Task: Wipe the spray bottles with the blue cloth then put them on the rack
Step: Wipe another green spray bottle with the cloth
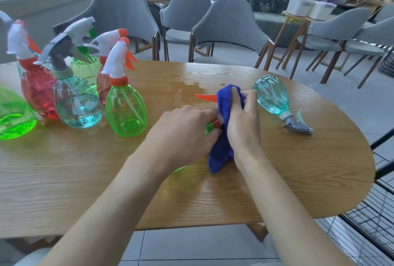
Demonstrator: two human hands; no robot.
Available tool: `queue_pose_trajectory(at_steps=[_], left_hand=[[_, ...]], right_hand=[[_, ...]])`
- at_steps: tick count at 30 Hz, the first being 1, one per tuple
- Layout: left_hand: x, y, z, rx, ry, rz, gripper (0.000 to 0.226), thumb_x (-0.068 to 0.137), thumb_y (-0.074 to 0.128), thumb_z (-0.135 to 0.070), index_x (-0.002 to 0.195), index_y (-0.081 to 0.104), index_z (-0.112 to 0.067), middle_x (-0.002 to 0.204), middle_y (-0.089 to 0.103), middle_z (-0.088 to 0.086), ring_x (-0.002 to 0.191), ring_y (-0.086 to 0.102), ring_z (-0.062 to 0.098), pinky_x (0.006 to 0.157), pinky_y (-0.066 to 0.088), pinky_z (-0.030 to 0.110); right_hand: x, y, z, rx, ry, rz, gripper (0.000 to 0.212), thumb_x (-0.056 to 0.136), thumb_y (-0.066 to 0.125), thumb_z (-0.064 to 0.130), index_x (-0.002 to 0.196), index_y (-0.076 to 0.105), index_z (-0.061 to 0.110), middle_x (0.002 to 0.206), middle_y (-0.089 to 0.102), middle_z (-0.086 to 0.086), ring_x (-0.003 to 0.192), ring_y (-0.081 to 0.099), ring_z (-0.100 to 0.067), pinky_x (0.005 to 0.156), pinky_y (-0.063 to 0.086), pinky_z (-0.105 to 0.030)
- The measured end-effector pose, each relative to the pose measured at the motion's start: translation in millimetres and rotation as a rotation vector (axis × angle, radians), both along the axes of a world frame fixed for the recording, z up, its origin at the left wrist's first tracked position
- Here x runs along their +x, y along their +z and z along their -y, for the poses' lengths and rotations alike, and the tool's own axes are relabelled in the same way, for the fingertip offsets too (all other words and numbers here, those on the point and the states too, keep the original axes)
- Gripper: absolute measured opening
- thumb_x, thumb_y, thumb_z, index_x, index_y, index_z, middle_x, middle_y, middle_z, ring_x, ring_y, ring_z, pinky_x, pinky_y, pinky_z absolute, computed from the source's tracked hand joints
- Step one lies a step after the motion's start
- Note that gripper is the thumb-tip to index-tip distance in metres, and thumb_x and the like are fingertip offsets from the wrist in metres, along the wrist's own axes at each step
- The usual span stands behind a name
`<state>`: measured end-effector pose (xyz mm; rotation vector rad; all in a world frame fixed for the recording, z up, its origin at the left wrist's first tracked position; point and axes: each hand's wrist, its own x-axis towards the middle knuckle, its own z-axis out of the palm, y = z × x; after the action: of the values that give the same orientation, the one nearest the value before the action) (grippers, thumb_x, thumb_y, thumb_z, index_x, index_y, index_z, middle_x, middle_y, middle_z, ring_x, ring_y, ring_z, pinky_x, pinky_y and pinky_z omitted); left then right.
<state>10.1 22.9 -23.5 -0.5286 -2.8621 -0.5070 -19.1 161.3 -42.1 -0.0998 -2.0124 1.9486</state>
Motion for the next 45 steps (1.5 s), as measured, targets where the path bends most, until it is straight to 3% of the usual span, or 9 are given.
queue_pose_trajectory(at_steps=[5,8,13,16,23,30,35,38,45], left_hand=[[-6,-2,9,0.056,0.023,-0.032,0.033,0.099,0.056,-0.052,0.131,0.063,-0.048,0.115,0.075,-0.006,0.108,0.066,0.032,0.084,0.055,0.045],[-10,-3,17,0.089,0.025,-0.043,0.03,0.097,0.054,-0.055,0.122,0.068,-0.046,0.109,0.076,-0.009,0.103,0.068,0.03,0.081,0.056,0.046],[-9,-5,19,0.082,-0.069,-0.018,0.03,0.097,0.055,-0.055,0.124,0.067,-0.048,0.109,0.076,-0.009,0.105,0.068,0.026,0.084,0.056,0.046],[-9,-5,19,0.073,-0.074,-0.008,0.038,0.094,0.049,-0.059,0.126,0.065,-0.049,0.11,0.076,-0.008,0.107,0.067,0.026,0.085,0.057,0.046],[-19,-7,31,0.285,-0.026,0.009,0.031,0.092,0.052,-0.057,0.11,0.071,-0.04,0.097,0.076,-0.014,0.095,0.068,0.024,0.082,0.058,0.046],[-18,-7,30,0.258,0.019,0.004,0.044,0.091,0.046,-0.064,0.121,0.069,-0.043,0.107,0.076,-0.011,0.103,0.069,0.027,0.084,0.058,0.047],[-17,-7,29,0.234,0.03,-0.004,0.047,0.091,0.047,-0.066,0.13,0.066,-0.046,0.116,0.076,-0.009,0.11,0.068,0.028,0.088,0.057,0.047],[-16,-10,27,0.221,0.052,-0.026,0.056,0.091,0.05,-0.067,0.14,0.063,-0.043,0.13,0.073,-0.004,0.121,0.066,0.03,0.095,0.056,0.048],[-18,-11,31,0.301,0.005,-0.038,0.05,0.089,0.047,-0.064,0.133,0.065,-0.049,0.121,0.076,-0.011,0.118,0.068,0.026,0.093,0.057,0.045]], right_hand=[[0,-7,-2,-0.133,0.111,-0.035,0.005,0.109,0.057,0.021,0.104,0.058,0.021,0.109,0.076,0.003,0.106,0.071,-0.015,0.091,0.055,-0.033],[3,-5,1,-0.108,0.153,-0.059,0.008,0.108,0.059,0.014,0.105,0.059,0.021,0.091,0.076,0.017,0.094,0.072,-0.002,0.081,0.054,-0.021],[-3,-7,3,-0.059,0.018,-0.021,0.032,0.102,0.065,0.049,0.091,0.052,0.022,0.079,0.06,0.01,0.074,0.058,-0.009,0.076,0.051,-0.035],[-3,-6,4,-0.015,0.012,-0.025,0.034,0.107,0.057,0.048,0.089,0.046,0.021,0.068,0.051,0.02,0.065,0.05,-0.005,0.068,0.045,-0.025],[3,-9,3,0.091,0.236,-0.032,0.008,0.111,0.054,0.027,0.117,0.058,0.024,0.093,0.068,0.025,0.094,0.065,0.001,0.09,0.054,-0.027],[3,-10,4,0.06,0.118,-0.011,0.036,0.102,0.065,0.045,0.086,0.057,0.013,0.075,0.058,0.004,0.072,0.053,-0.016,0.073,0.047,-0.046],[4,-9,7,-0.183,0.128,0.081,0.039,0.101,0.066,0.046,0.084,0.058,0.013,0.082,0.059,-0.012,0.076,0.048,-0.024,0.072,0.041,-0.045],[2,-8,6,-0.478,0.195,0.181,0.031,0.106,0.062,0.026,0.117,0.063,-0.003,0.109,0.072,-0.027,0.086,0.058,-0.029,0.067,0.053,-0.039],[8,-5,10,-0.585,0.376,0.136,0.013,0.098,0.071,0.02,0.1,0.06,0.015,0.093,0.069,-0.012,0.083,0.067,-0.024,0.085,0.057,-0.043]])
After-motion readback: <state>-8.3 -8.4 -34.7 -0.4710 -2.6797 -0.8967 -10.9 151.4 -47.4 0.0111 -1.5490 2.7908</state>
